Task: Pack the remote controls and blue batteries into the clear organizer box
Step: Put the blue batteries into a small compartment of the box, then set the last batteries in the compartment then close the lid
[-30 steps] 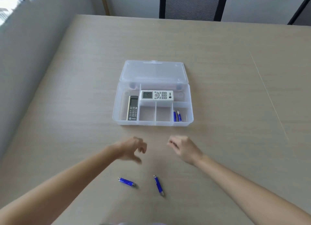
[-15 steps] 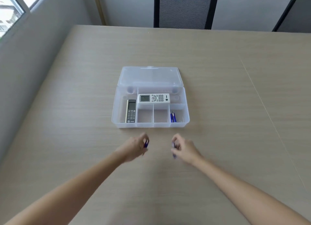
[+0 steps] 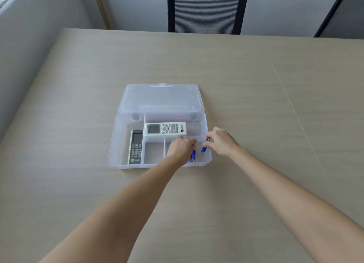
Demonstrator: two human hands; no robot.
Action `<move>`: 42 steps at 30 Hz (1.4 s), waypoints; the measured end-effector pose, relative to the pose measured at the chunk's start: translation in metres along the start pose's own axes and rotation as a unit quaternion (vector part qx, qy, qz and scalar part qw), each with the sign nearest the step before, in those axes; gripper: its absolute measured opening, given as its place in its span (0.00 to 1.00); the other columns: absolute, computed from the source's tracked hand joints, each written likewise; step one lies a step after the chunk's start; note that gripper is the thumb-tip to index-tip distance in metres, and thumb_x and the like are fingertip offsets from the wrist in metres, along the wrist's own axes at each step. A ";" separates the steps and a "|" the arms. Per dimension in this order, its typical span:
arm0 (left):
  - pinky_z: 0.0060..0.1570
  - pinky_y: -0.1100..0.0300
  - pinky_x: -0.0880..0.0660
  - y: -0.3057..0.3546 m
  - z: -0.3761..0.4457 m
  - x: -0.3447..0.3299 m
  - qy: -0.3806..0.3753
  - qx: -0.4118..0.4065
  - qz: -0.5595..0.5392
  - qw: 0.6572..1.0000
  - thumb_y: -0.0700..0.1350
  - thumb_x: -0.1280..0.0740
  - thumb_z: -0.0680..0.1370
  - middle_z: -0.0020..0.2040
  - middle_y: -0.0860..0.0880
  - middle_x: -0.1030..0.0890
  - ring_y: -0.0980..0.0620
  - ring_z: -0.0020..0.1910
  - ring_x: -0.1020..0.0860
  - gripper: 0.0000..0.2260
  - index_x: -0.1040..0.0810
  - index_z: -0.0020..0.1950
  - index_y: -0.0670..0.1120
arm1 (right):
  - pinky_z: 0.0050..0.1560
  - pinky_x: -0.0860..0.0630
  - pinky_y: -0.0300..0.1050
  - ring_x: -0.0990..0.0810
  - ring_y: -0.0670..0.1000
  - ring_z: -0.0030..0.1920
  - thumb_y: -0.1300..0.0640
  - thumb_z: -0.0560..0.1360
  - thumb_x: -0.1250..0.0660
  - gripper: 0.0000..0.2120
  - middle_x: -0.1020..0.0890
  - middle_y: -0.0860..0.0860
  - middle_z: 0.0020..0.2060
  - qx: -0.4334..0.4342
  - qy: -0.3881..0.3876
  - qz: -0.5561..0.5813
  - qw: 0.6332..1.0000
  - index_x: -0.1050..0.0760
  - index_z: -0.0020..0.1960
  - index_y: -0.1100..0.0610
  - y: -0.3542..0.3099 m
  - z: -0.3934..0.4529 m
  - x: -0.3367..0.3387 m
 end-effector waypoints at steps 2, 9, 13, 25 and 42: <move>0.46 0.55 0.34 -0.002 0.002 -0.011 -0.018 -0.017 0.086 0.996 0.41 0.38 0.79 0.48 0.48 0.17 0.44 0.56 0.27 0.07 0.22 0.51 0.48 | 0.56 0.28 0.50 0.31 0.57 0.55 0.48 0.72 0.29 0.10 0.32 0.52 0.46 0.019 -0.057 -0.072 0.996 0.19 0.47 0.55 -0.001 0.013 -0.003; 0.54 0.53 0.32 -0.005 -0.007 0.001 0.043 -0.047 0.051 0.997 0.47 0.36 0.78 0.60 0.49 0.24 0.46 0.58 0.27 0.14 0.24 0.63 0.51 | 0.59 0.33 0.52 0.34 0.59 0.59 0.46 0.71 0.30 0.08 0.32 0.54 0.50 -0.020 -0.130 -0.102 0.986 0.18 0.49 0.45 -0.007 0.035 -0.008; 0.54 0.49 0.30 -0.053 -0.046 0.042 0.293 0.051 -0.008 0.955 0.46 0.33 0.76 0.59 0.46 0.23 0.44 0.55 0.25 0.15 0.24 0.62 0.50 | 0.44 0.33 0.41 0.21 0.58 0.49 0.57 0.72 0.32 0.03 0.19 0.55 0.42 -0.069 0.114 0.151 0.980 0.24 0.42 0.56 0.000 0.053 0.020; 0.47 0.50 0.26 -0.172 -0.076 0.049 0.224 0.336 -0.067 0.912 0.50 0.49 0.83 0.69 0.50 0.28 0.40 0.56 0.21 0.18 0.33 0.71 0.52 | 0.67 0.35 0.49 0.32 0.57 0.66 0.73 0.72 0.40 0.28 0.32 0.59 0.65 -0.260 0.067 0.395 0.878 0.40 0.71 0.67 0.009 0.152 0.006; 0.71 0.48 0.39 -0.186 -0.084 0.070 0.188 0.296 -0.503 0.790 0.60 0.59 0.82 0.68 0.47 0.28 0.46 0.71 0.33 0.28 0.29 0.67 0.48 | 0.65 0.27 0.53 0.26 0.59 0.66 0.26 0.70 0.49 0.43 0.28 0.58 0.67 -0.082 -0.029 0.757 0.648 0.32 0.70 0.57 -0.019 0.032 0.048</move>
Point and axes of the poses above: each hand's wrist, its own z-axis towards the middle knuckle, its own x-axis out of the back of the hand, y = z × x, the point moved 3 cm from there along z, towards the middle knuckle
